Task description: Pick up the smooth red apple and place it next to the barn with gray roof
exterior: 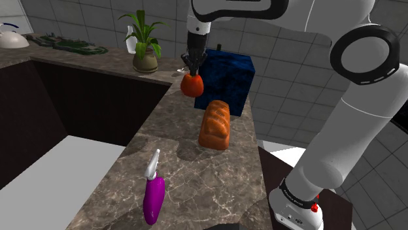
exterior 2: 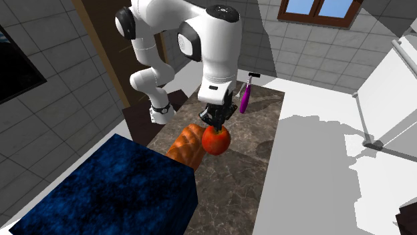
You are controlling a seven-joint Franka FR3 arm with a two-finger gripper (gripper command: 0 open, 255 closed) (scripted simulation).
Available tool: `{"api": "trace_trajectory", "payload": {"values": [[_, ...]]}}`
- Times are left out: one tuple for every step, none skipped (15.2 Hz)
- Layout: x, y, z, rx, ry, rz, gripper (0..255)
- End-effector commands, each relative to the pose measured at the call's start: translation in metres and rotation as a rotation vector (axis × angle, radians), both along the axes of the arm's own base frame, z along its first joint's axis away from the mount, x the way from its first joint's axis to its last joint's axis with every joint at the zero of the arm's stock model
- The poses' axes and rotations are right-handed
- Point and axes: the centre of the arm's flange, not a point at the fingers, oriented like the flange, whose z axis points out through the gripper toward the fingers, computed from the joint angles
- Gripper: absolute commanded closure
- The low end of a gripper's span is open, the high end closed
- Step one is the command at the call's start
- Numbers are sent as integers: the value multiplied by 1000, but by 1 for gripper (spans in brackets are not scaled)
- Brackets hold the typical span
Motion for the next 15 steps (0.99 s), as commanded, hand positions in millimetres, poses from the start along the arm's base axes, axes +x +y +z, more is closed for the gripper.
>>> {"api": "trace_trajectory", "payload": {"values": [[0,1,11,0,0,0,255],[0,1,16,0,0,0,255],[0,1,21,0,0,0,255],[0,1,27,0,0,0,255],[0,1,30,0,0,0,255],[-10,9,30,0,0,0,255],[-21,17,30,0,0,0,255],[-32,24,30,0,0,0,255],[-42,32,30,0,0,0,255],[-53,40,30,0,0,0,255],[-64,48,30,0,0,0,255],[-74,56,30,0,0,0,255],[-85,64,30,0,0,0,255],[-95,71,30,0,0,0,255],[-106,79,30,0,0,0,255]]}}
